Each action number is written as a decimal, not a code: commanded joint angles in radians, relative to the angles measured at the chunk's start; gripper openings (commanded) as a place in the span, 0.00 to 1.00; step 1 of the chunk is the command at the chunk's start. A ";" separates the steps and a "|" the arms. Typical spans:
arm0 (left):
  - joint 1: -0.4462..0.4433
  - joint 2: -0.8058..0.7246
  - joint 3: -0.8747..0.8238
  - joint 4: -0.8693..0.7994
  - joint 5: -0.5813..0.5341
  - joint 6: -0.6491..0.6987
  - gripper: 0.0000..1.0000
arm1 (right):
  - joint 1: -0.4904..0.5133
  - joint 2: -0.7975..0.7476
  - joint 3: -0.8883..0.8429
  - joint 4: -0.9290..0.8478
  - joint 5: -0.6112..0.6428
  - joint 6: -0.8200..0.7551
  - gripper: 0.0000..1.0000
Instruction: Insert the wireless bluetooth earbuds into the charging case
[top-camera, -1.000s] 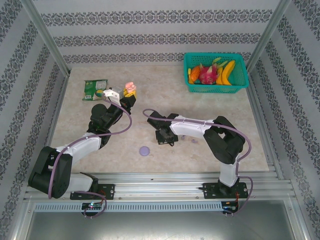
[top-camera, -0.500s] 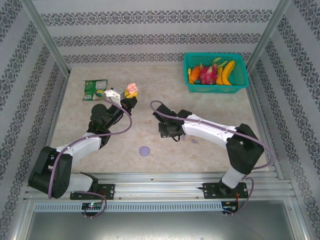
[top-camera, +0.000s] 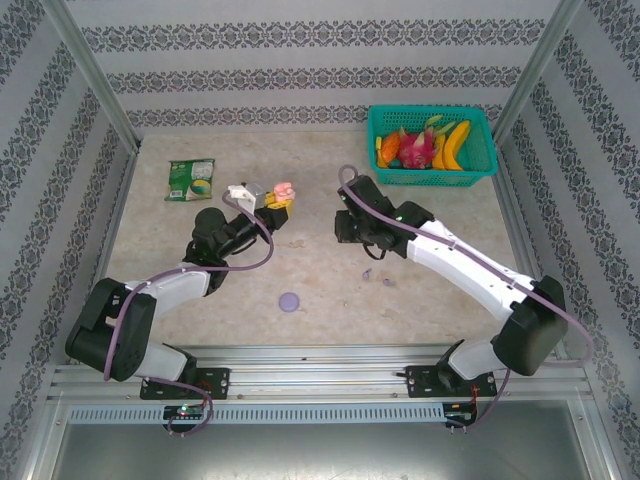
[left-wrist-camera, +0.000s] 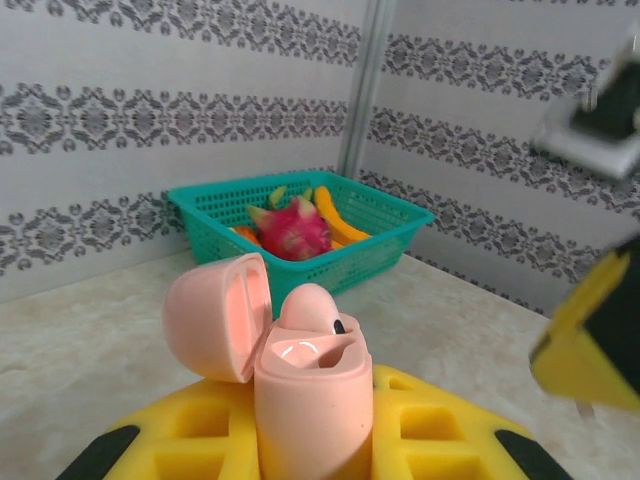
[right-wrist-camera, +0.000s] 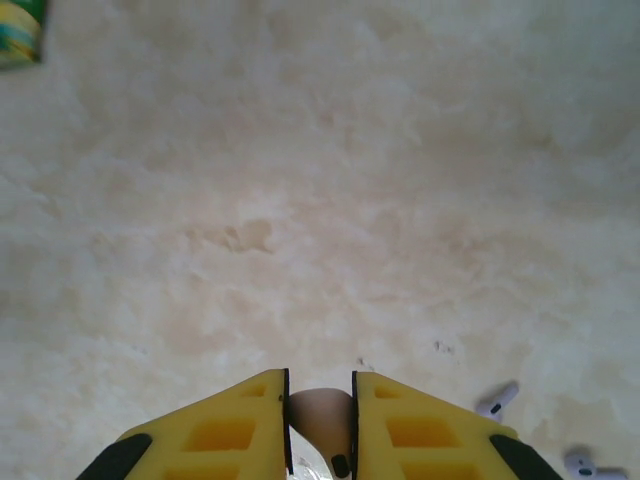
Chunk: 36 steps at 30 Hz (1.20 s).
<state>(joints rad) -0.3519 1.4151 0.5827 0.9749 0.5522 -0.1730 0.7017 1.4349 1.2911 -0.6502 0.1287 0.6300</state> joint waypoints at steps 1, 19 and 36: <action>-0.025 0.010 0.050 -0.005 0.059 0.013 0.00 | -0.016 -0.041 0.054 0.038 -0.024 -0.040 0.20; -0.120 0.072 0.197 -0.094 0.122 0.091 0.00 | -0.032 -0.073 0.097 0.344 -0.130 -0.075 0.22; -0.151 0.110 0.309 -0.123 0.153 0.121 0.00 | -0.032 -0.142 -0.025 0.541 -0.172 -0.111 0.23</action>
<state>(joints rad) -0.4854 1.5192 0.8589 0.8509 0.6811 -0.0750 0.6758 1.3170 1.2854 -0.1585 -0.0212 0.5377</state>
